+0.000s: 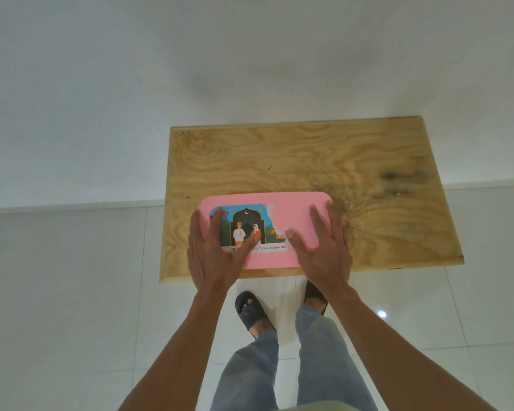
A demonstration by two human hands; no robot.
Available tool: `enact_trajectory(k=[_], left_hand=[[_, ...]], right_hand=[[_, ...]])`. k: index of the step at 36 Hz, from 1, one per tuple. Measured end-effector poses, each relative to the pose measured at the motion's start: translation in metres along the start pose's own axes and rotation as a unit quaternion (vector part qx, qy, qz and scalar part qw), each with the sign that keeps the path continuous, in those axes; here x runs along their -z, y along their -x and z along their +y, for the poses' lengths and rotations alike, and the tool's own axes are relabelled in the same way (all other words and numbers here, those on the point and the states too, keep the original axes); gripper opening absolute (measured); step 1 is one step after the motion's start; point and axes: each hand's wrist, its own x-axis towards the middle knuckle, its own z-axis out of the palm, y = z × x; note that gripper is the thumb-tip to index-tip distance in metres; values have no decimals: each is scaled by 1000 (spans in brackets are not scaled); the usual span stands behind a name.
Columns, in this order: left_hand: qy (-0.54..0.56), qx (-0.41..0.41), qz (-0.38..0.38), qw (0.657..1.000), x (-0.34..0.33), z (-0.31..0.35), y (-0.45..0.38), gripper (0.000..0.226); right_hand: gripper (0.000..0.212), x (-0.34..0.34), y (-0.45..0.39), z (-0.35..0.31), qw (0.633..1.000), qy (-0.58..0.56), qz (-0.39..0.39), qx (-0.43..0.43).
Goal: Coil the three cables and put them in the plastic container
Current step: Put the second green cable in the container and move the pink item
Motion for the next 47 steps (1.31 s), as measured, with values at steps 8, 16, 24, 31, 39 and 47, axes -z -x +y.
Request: enact_trajectory(k=[8,16,24,31,39,47], left_hand=[[9,8,17,1000,3,13,-21,97],[32,0,45,998,6,48,-96,99],[23,-1,46,999,-5,81,-171,96],[4,6,35,999,-22,88,-204,93],[-52,-21,36,998,-29,83,-208,97],[-101,-26,-33,994,-23,84,-208,82]], right_hand=[[74,2,-24,-9,999,1,40,6],[70,3,-99,-32,998,-29,41,23],[66,-4,-183,-51,998,-34,45,25],[66,-16,-222,-52,999,-12,22,24],[63,-27,-223,-50,997,-9,58,59],[71,-18,-220,-54,998,35,1,52]])
